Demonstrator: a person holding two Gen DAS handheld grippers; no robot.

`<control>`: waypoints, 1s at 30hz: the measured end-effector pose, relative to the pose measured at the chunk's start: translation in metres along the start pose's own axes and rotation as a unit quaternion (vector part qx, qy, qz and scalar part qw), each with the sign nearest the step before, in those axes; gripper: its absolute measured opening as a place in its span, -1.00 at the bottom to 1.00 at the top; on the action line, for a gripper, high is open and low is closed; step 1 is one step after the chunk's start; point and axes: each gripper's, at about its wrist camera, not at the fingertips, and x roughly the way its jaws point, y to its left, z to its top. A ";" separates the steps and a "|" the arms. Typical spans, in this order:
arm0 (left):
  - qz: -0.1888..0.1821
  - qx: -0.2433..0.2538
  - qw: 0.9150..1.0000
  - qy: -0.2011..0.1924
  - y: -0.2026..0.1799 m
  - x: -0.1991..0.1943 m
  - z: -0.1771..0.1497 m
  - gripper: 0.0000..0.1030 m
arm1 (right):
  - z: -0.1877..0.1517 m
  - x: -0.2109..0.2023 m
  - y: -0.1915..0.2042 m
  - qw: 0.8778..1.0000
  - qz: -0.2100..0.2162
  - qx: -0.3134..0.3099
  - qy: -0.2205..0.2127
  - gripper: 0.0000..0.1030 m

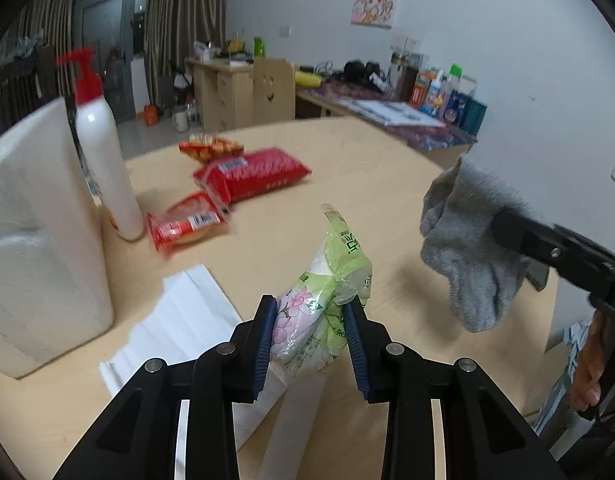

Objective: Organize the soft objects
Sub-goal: 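Lift the tissue pack and sock and carry both toward the foam box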

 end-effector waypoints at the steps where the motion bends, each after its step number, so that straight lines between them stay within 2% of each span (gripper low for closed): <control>1: 0.000 0.002 1.000 -0.007 -0.001 -0.006 0.000 -0.30 | 0.000 -0.002 0.003 1.000 0.000 -0.003 -0.003 -0.47; 16: 0.024 0.022 0.993 -0.111 -0.014 -0.103 -0.004 -0.30 | 0.009 -0.043 0.048 0.997 0.004 -0.049 -0.059 -0.48; 30: 0.065 0.014 0.977 -0.204 -0.014 -0.191 -0.027 -0.30 | 0.015 -0.071 0.089 0.989 0.034 -0.097 -0.102 -0.48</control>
